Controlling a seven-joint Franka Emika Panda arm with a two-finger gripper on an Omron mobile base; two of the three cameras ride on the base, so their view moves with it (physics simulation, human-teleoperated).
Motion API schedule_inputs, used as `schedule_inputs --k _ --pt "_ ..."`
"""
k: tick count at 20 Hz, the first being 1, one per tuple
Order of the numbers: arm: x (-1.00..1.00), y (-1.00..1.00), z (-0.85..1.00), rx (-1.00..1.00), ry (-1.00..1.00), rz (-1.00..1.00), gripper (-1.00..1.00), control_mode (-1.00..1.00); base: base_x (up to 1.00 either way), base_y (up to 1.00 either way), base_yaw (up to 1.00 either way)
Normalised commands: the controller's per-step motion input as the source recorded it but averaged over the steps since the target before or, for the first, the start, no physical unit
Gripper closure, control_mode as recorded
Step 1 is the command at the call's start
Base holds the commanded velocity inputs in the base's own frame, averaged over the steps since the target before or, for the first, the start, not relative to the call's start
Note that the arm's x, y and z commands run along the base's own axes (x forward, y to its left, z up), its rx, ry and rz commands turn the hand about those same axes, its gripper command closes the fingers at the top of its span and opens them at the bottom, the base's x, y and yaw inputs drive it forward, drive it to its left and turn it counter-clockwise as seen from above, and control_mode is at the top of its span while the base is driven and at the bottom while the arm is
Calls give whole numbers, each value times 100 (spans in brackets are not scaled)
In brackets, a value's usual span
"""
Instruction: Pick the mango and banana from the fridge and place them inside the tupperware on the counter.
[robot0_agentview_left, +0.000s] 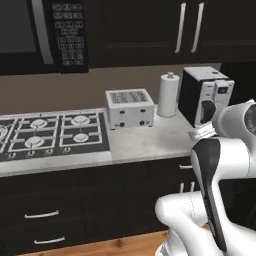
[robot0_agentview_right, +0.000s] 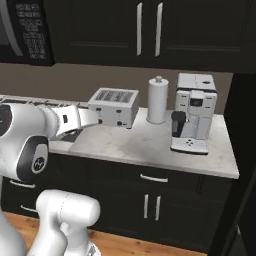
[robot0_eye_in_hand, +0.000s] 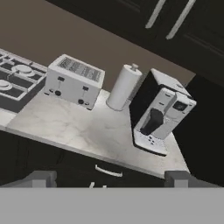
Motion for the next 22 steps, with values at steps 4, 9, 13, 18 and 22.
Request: schedule_inputs --k 4,9,13,18,22 --pt "0 0 0 0 0 0 -100 100 -76 -85 0" --pt "0 0 0 0 0 0 -100 100 -97 -59 -3" --pt "0 0 0 0 0 0 -100 100 -80 -52 -2" --pt "0 0 0 0 0 0 -100 100 -22 -80 -3" --pt "0 0 0 0 0 0 -100 100 0 -100 -4"
